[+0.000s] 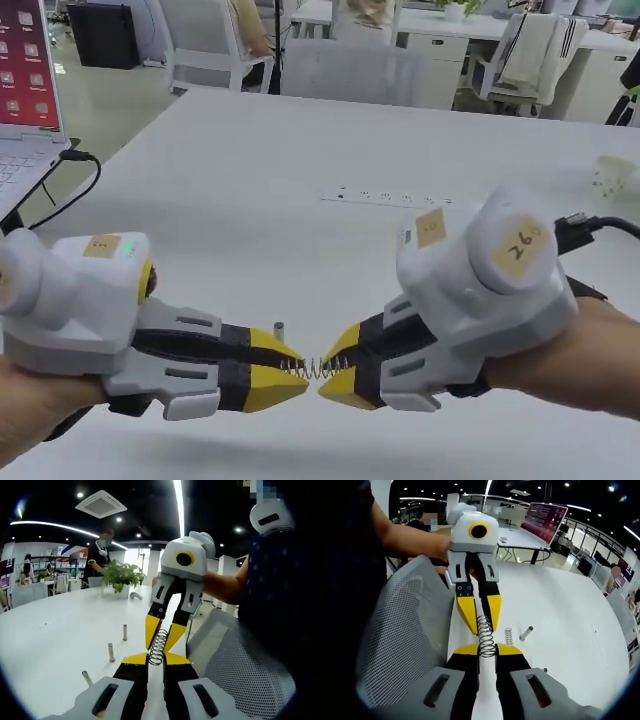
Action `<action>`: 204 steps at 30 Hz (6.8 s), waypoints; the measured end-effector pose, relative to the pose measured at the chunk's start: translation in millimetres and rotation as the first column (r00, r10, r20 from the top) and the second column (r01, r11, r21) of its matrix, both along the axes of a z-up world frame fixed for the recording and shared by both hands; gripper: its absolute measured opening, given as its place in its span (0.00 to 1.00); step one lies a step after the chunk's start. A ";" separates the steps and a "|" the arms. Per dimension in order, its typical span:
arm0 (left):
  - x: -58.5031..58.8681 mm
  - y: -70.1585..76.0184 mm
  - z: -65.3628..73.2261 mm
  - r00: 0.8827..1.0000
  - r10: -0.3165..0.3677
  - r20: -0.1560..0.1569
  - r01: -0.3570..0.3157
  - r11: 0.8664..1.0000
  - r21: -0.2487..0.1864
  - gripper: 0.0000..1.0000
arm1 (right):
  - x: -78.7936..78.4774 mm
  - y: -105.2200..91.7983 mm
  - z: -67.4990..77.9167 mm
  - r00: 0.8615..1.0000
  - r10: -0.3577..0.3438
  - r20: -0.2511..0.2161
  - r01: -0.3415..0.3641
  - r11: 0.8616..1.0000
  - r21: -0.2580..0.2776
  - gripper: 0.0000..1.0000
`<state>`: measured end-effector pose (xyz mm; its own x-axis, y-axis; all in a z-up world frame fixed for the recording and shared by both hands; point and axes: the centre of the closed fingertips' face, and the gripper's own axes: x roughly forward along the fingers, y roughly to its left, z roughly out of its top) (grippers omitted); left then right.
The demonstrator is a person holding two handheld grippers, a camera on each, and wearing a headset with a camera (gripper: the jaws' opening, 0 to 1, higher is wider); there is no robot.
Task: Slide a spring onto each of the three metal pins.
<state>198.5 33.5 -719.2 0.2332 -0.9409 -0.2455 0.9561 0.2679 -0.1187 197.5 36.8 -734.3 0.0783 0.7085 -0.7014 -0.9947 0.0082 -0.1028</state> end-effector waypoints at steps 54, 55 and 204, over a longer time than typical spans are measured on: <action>2.0 0.8 -23.0 1.000 0.004 -0.007 -0.003 0.995 0.100 0.12 | -6.5 3.6 8.4 1.000 0.020 -0.016 -0.022 0.992 -0.127 0.08; 3.0 2.4 -22.4 1.000 0.012 -0.010 -0.011 0.996 0.094 0.14 | -6.0 2.5 8.1 1.000 0.018 -0.015 -0.020 0.991 -0.130 0.08; 25.9 61.3 -54.4 0.947 0.318 -0.050 -0.312 0.945 0.095 0.55 | 133.5 -156.1 -88.5 0.954 -0.284 -0.095 0.180 0.797 -0.576 0.08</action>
<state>224.4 94.8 -773.7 0.4954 -0.7971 -0.3451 0.8124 0.5659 -0.1409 331.1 -119.2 -822.8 0.0341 0.1693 -0.9850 -0.9722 0.2342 0.0066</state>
